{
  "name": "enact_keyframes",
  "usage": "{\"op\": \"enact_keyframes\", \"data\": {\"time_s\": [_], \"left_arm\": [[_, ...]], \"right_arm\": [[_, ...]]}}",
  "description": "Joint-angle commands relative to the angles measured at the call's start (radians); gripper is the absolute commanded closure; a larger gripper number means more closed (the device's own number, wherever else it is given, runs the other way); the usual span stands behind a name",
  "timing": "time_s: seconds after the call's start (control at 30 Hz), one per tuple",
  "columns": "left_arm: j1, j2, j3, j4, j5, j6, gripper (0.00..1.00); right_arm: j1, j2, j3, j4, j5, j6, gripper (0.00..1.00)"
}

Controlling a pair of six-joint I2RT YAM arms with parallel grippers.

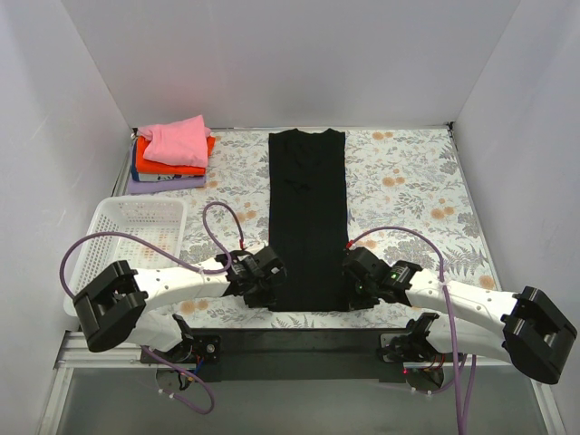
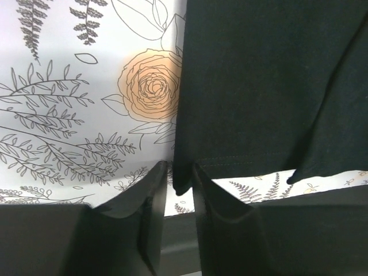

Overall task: Fold and stack the t-shirts
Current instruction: Fold the tshirt

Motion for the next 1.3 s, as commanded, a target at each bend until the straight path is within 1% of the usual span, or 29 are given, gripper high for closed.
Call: {"op": "enact_keyframes", "data": {"time_s": [0.0,0.07,0.1,0.17,0.3,0.47,0.63,0.8,0.9,1.03,1.27], "left_arm": [[-0.014,0.018,0.000,0.003,0.000,-0.013,0.80],[-0.014,0.018,0.000,0.004,0.003,-0.016,0.86],[-0.016,0.019,-0.003,0.004,0.006,-0.018,0.94],[-0.014,0.015,-0.007,0.009,0.015,-0.019,1.00],[-0.014,-0.001,-0.024,0.043,0.038,-0.023,1.00],[-0.014,-0.056,-0.035,0.086,0.040,-0.058,1.00],[-0.014,-0.085,-0.021,0.124,-0.024,-0.119,1.00],[-0.014,-0.079,0.016,0.148,-0.095,-0.136,1.00],[-0.013,-0.070,0.042,0.155,-0.150,-0.125,1.00],[0.010,-0.042,0.065,0.170,-0.216,-0.105,1.00],[0.099,0.031,0.132,0.271,-0.245,0.000,1.00]], "right_arm": [[0.001,-0.003,-0.025,0.000,0.014,-0.005,0.92],[0.001,-0.001,-0.023,0.001,0.013,-0.005,0.93],[0.001,-0.003,-0.021,0.000,0.014,-0.005,0.94],[0.001,-0.004,-0.018,0.001,0.017,-0.006,0.99],[0.001,-0.008,-0.006,0.000,0.022,-0.011,0.99],[0.001,-0.034,0.031,0.000,0.057,-0.005,0.99],[-0.001,-0.054,0.075,-0.002,0.122,-0.009,0.99],[-0.009,-0.031,0.146,0.003,0.189,-0.040,0.99],[-0.016,-0.002,0.173,0.009,0.235,-0.073,0.99],[-0.061,0.035,0.198,0.049,0.264,-0.126,0.99],[-0.156,0.130,0.267,0.161,0.257,-0.234,0.99]]}}
